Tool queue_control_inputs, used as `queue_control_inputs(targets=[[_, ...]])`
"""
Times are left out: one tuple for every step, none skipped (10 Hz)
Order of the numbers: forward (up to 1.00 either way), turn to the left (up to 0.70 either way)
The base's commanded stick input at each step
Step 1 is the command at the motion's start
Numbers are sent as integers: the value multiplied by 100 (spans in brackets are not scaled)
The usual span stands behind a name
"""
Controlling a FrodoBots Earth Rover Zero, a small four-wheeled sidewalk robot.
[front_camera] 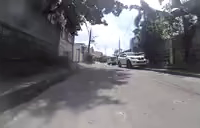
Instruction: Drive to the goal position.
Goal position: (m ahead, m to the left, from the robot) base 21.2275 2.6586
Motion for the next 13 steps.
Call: queue_control_inputs(targets=[[100, 0], [100, 0], [100, 0], [100, 0], [100, 0], [100, 0], [100, 0], [100, 0], [100, 0], [100, 0], [100, 0], [100, 0], [100, 0]])
